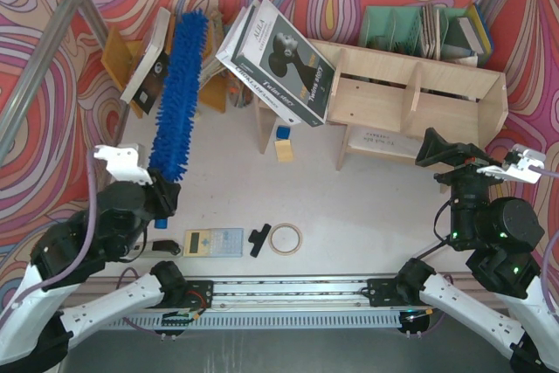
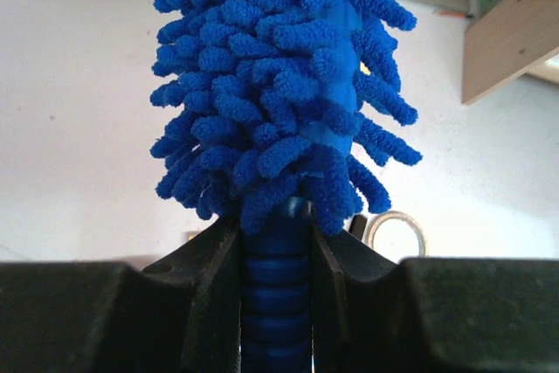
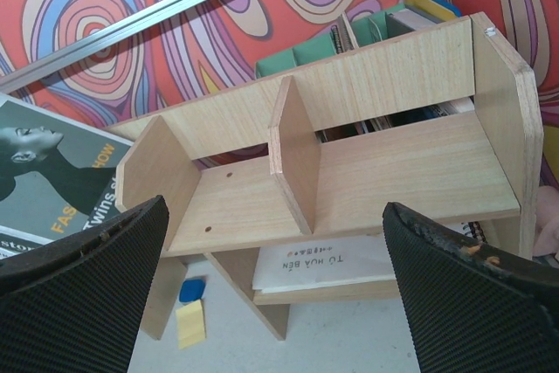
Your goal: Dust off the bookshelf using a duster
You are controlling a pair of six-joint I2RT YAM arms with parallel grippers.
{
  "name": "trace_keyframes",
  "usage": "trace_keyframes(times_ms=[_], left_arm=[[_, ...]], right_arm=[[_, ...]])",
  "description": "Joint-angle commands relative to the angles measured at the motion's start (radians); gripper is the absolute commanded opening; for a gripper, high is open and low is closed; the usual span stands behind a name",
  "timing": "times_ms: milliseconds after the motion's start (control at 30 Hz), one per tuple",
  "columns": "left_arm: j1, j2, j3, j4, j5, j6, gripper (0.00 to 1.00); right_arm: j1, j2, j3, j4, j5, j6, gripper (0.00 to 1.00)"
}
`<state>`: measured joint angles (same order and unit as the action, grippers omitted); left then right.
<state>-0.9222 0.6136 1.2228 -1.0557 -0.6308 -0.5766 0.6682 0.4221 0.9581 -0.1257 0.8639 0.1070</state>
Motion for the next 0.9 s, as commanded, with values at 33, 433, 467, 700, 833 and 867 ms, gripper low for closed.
trace_keyframes(times_ms=[33, 433, 467, 700, 833, 867], left_arm=[[-0.001, -0.106, -0.031, 0.266, -0.072, 0.158, 0.00], [0.000, -0.046, 0.009, 0.531, 0.314, 0.432, 0.00], [0.000, -0.031, 0.018, 0.543, 0.350, 0.438, 0.00], [0.000, 0.078, 0.066, 0.613, 0.563, 0.423, 0.00], [0.000, 0.141, 0.088, 0.603, 0.630, 0.383, 0.00], [0.000, 0.153, 0.089, 0.599, 0.645, 0.373, 0.00]], right_arm=[[0.002, 0.004, -0.002, 0.005, 0.001, 0.023, 0.99], [0.002, 0.045, 0.063, -0.075, -0.044, 0.133, 0.99], [0.002, 0.055, 0.068, -0.080, -0.042, 0.137, 0.99], [0.002, 0.083, 0.093, -0.086, -0.043, 0.132, 0.99], [0.002, 0.076, 0.121, -0.098, -0.042, 0.155, 0.99], [0.002, 0.076, 0.132, -0.107, -0.044, 0.168, 0.99]])
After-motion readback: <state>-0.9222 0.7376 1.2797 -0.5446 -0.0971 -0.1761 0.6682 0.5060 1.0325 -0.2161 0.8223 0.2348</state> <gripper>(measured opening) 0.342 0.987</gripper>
